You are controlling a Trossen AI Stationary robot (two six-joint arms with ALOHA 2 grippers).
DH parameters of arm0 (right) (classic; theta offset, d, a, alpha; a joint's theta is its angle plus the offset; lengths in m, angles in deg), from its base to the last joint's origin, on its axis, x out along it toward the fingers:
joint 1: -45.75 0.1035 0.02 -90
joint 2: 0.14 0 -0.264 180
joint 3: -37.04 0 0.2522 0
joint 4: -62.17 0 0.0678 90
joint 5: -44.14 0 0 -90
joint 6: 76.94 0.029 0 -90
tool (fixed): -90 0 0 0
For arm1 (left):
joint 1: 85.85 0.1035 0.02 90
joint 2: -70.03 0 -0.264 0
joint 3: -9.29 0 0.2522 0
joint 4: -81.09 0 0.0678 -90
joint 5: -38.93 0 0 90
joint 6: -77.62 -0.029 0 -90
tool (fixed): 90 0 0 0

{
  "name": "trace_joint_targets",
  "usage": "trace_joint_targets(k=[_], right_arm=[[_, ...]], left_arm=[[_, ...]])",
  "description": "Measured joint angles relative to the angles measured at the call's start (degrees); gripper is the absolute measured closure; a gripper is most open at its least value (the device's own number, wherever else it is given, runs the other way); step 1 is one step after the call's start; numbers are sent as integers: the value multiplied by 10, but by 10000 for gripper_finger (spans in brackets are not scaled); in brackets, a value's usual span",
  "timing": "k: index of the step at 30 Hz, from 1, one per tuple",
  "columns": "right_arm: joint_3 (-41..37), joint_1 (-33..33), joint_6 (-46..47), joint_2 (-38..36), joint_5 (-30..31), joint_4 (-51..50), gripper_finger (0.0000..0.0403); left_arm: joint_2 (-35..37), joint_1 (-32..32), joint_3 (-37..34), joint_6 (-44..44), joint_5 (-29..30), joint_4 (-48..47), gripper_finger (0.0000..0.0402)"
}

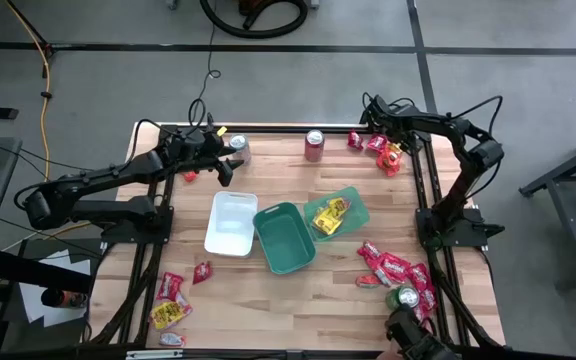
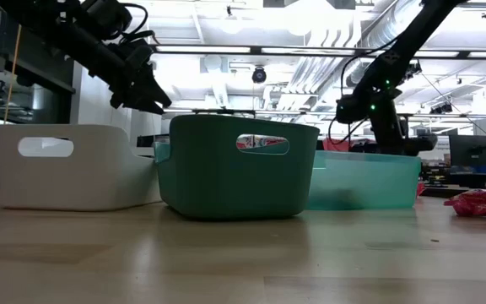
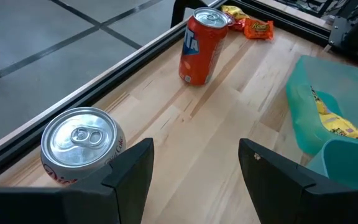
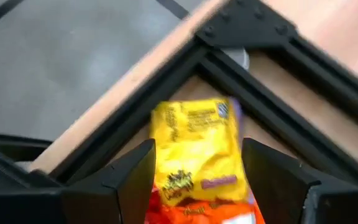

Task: Sort candy
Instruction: Put the yellow candy into the green transparent bin

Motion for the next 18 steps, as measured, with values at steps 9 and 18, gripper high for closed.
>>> trace_joint_targets(k=[9, 18], right_arm=[[13, 9, -55, -21, -26, 20, 203], [-45, 61, -89, -39, -90, 84, 203]], left_arm=[[0, 0, 0, -4, 0, 0, 179], [0, 0, 0, -22, 16, -1, 179]])
